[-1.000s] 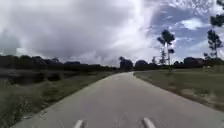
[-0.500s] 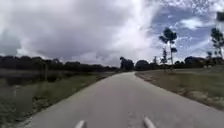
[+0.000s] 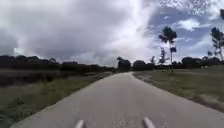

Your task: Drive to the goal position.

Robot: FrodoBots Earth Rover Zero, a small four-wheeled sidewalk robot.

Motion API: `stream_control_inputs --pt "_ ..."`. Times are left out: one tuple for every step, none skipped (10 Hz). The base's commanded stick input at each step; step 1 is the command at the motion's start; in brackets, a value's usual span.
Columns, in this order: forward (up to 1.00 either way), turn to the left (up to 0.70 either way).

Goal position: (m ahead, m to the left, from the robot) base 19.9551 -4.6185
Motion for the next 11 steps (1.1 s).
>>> stream_control_inputs --pt "0.7 0.0" --pt "0.7 0.0" --pt "0.7 0.0" --pt "0.7 0.0" --pt "0.7 -0.05" --pt "0.7 -0.18" --pt "0.7 -0.24" --pt "0.7 -0.26" --pt "0.7 0.0" --pt "0.7 0.0" --pt "0.7 0.0"
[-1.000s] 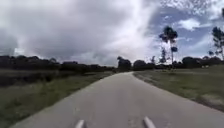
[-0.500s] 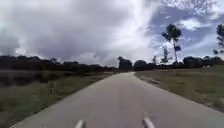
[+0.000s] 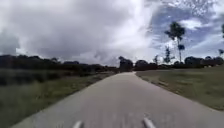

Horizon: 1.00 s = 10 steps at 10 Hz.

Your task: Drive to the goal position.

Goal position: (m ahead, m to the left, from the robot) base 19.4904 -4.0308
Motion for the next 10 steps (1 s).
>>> stream_control_inputs --pt "0.7 0.0" --pt "0.7 0.0" --pt "0.7 0.0" --pt "0.7 0.0" --pt "0.7 0.0" --pt "0.7 0.0" --pt "0.7 0.0" --pt "0.7 0.0" --pt "0.7 0.0" --pt "0.7 0.0"
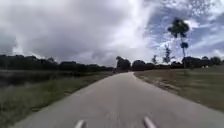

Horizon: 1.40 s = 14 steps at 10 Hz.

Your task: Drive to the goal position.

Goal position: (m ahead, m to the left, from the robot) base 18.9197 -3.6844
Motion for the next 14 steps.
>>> stream_control_inputs --pt "0.7 0.0" --pt "0.7 0.0" --pt "0.7 0.0" --pt "0.7 -0.01" --pt "0.7 -0.35" --pt "0.7 -0.35" --pt "0.7 -0.15" --pt "0.7 0.0" --pt "0.7 0.0" --pt "0.7 0.0" --pt "0.7 0.0" --pt "0.7 -0.06" --pt "0.7 -0.27" --pt "0.7 -0.33"
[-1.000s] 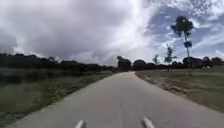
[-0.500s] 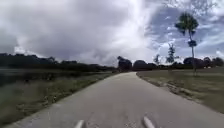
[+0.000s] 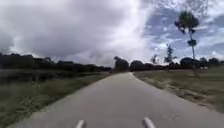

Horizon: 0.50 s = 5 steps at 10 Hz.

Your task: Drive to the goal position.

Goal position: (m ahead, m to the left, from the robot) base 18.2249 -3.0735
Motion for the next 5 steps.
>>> stream_control_inputs --pt "0.7 0.0" --pt "0.7 0.0" --pt "0.7 0.0" --pt "0.7 0.0" --pt "0.7 0.0"
